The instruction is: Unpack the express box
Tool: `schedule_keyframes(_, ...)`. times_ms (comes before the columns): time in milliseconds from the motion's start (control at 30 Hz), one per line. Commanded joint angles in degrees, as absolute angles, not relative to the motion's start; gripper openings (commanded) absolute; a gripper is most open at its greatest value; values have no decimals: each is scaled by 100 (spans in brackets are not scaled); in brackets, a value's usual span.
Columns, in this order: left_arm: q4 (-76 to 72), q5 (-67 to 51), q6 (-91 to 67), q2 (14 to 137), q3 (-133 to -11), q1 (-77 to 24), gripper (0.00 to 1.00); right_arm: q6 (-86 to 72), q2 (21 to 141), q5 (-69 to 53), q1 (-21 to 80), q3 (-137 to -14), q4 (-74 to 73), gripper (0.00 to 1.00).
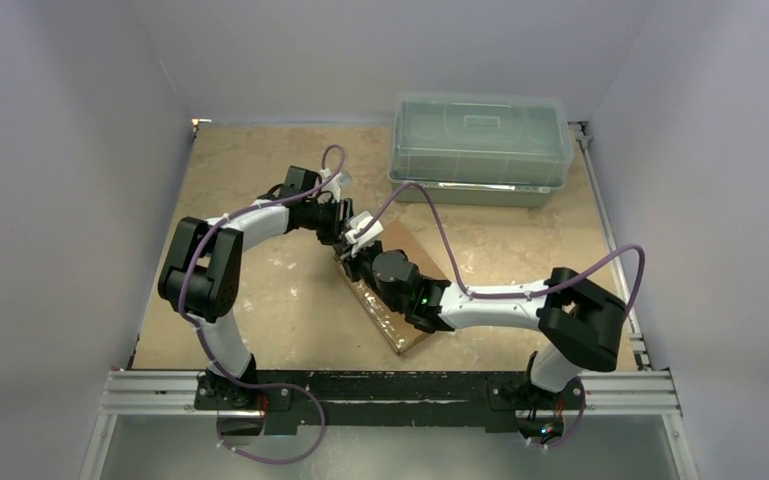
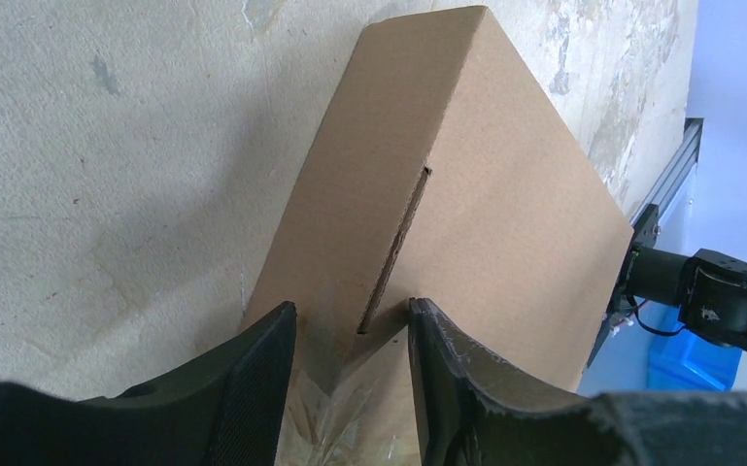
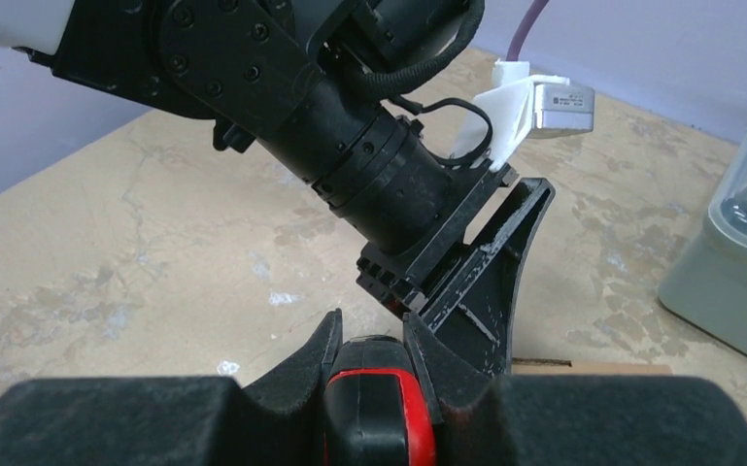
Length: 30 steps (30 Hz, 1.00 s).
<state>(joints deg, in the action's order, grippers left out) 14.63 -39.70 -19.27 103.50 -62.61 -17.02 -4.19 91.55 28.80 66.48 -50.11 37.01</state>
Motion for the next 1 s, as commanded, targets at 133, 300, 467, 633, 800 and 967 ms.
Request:
schedule_keyframes(133, 1406, -3920, -1786, 10398, -6234, -1696, 44, -290, 9258, 2927, 6688, -5322, 4246, 0)
schedule_keyframes(300, 1413, -3920, -1780, 10389, -6232, -1696, 43, -281, 9348, 2914, 6688, -5348, 4278, 0)
schedule_keyframes(467, 1415, -3911, -1775, 10389, -6231, -1696, 43, -248, 9436, 2909, 6688, -5353, 4281, 0)
schedule_keyframes(633, 1415, -3916, -1778, 10397, -6236, -1696, 43, -162, 9482, 2914, 6688, -5320, 4303, 0)
schedule_keyframes(800, 1416, -3921, -1771, 10397, -6236, -1696, 43, -106, 9491, 2698, 6693, -5280, 4247, 0)
schedule_keyframes(967, 1415, -3929, -1768, 10405, -6232, -1696, 43, -189, 9497, 2503, 6697, -5164, 4332, 0)
